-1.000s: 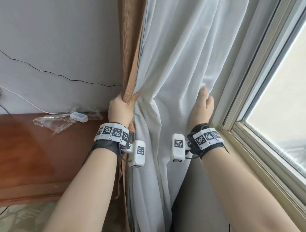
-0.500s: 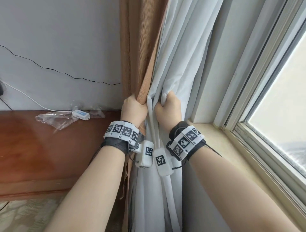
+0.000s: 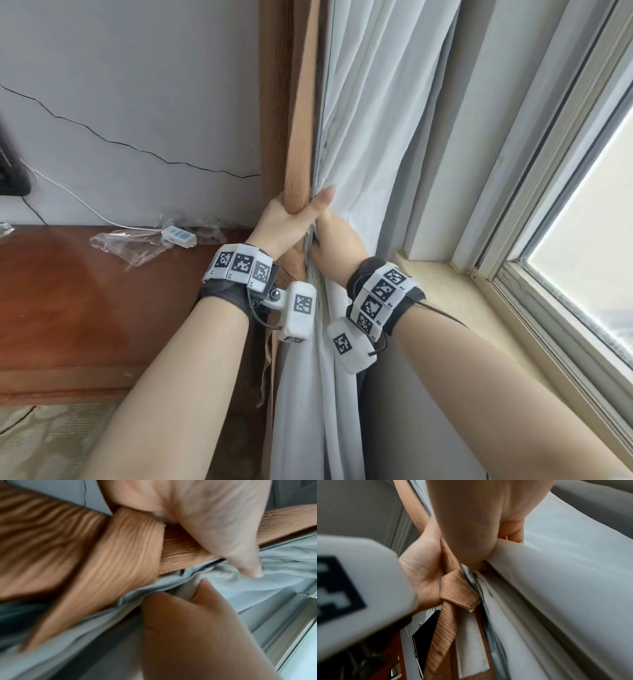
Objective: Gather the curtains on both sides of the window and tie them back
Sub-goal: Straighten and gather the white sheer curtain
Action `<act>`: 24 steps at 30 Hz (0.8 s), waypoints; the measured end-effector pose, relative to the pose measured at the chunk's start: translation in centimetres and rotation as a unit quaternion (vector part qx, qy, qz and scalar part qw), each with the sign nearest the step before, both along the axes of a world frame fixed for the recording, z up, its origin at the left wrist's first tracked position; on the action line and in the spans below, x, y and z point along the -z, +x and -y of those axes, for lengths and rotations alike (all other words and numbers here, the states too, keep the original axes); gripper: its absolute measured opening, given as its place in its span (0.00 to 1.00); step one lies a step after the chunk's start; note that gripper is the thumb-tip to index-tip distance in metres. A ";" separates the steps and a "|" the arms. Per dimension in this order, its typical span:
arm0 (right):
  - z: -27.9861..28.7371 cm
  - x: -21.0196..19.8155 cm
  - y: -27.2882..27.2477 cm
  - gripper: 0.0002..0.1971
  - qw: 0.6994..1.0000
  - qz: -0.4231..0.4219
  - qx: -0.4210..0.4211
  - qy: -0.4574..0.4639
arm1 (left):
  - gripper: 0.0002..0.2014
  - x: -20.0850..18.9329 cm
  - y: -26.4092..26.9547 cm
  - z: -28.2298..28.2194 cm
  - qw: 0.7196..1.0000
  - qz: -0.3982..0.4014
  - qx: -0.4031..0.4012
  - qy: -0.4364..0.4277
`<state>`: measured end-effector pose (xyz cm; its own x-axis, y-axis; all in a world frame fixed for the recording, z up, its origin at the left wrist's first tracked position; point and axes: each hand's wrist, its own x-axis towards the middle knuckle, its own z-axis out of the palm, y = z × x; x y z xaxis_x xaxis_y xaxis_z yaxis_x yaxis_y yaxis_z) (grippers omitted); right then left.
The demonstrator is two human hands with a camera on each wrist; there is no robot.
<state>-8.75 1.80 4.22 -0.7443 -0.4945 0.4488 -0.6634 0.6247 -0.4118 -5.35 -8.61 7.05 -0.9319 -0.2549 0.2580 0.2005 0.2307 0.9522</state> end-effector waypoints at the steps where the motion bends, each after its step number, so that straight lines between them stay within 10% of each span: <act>1: 0.0 0.2 -0.2 0.29 1.000 -0.003 -0.018 0.003 | 0.36 -0.3 -0.1 -0.2 1.000 0.010 -0.003 -0.012; 8: -1.6 1.6 -0.8 0.25 0.991 0.008 -0.132 0.003 | 0.17 -0.3 -1.9 -0.6 0.994 0.005 -0.113 -0.003; 15: -4.0 1.7 -2.8 0.13 0.953 0.219 -0.145 -0.148 | 0.08 -0.2 -1.9 -0.5 0.988 -0.052 -0.135 -0.050; 19: -5.1 1.5 -5.1 0.09 0.901 0.269 -0.031 -0.340 | 0.09 -0.1 -2.0 0.7 0.989 -0.047 -0.134 -0.047; 24: -5.6 1.4 -8.8 0.08 0.910 0.233 0.087 -0.332 | 0.16 0.2 -2.4 2.2 0.989 -0.037 -0.137 -0.039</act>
